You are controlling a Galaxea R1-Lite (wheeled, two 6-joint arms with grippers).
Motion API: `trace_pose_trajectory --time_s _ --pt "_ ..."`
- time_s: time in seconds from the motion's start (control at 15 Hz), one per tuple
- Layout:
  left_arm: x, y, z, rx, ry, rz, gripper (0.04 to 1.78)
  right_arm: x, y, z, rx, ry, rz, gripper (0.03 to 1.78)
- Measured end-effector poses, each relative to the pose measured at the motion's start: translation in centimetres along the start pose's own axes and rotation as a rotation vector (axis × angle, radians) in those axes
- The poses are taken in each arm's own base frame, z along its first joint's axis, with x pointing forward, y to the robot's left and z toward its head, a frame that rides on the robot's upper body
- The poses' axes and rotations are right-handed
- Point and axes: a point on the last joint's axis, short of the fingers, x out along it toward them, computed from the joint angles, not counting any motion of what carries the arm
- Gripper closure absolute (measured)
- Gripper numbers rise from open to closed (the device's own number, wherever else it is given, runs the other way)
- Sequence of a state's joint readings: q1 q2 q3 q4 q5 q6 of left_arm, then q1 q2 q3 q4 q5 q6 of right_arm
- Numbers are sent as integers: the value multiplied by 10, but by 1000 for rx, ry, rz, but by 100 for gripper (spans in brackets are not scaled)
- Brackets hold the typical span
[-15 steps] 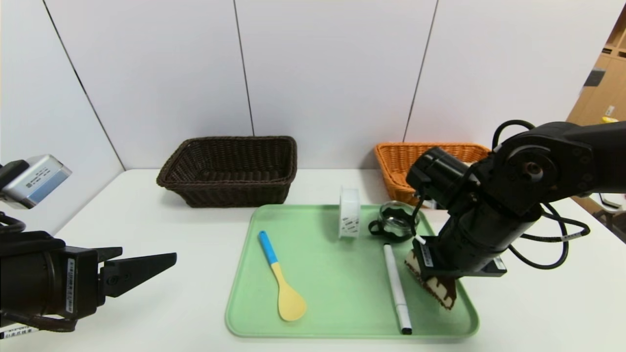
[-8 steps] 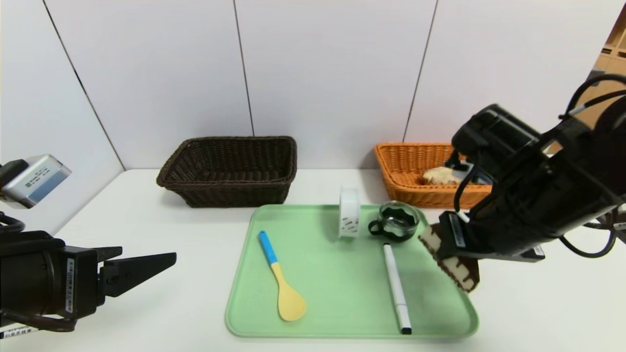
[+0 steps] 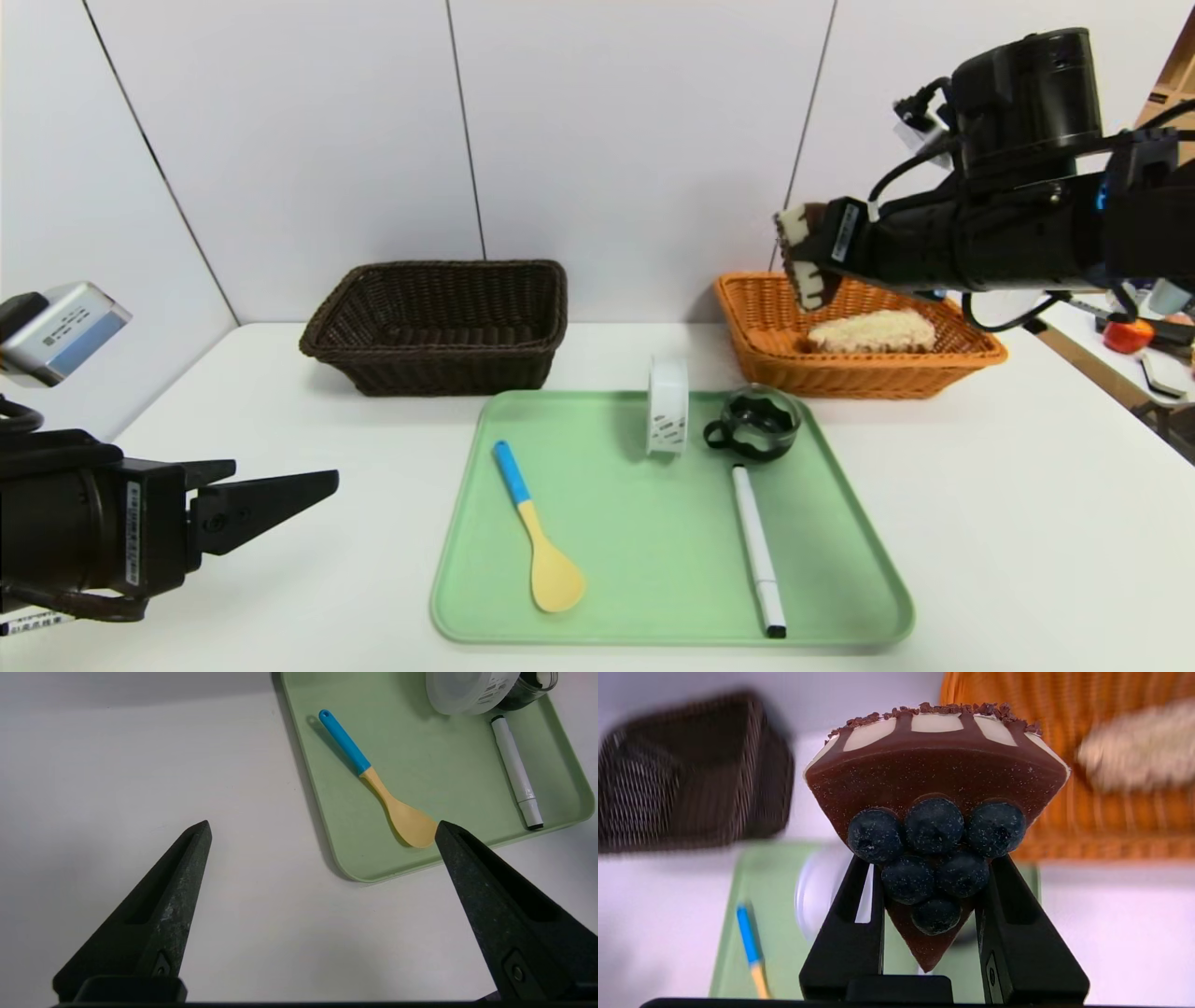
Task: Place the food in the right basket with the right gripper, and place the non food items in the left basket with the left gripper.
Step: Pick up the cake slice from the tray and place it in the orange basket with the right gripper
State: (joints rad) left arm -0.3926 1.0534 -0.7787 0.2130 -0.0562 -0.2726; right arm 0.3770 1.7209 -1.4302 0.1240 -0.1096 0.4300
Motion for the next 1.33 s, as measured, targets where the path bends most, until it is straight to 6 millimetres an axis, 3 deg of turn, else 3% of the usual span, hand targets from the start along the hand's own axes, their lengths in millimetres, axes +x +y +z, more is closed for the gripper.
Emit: trace_pose_trajectory --time_s 0.4,0.8,1.0,1.33 --pt "0 0 0 1 -1 -2 13 85 -31 -10 27 -91 -85 127" --pt "3 0 -1 1 9 1 13 123 -51 -29 25 -23 -152 127" --pt "4 1 -1 1 13 2 13 129 -54 -32 21 -15 -160 89" --pt "5 1 -4 -1 24 6 13 131 -54 -31 29 -27 -164 51"
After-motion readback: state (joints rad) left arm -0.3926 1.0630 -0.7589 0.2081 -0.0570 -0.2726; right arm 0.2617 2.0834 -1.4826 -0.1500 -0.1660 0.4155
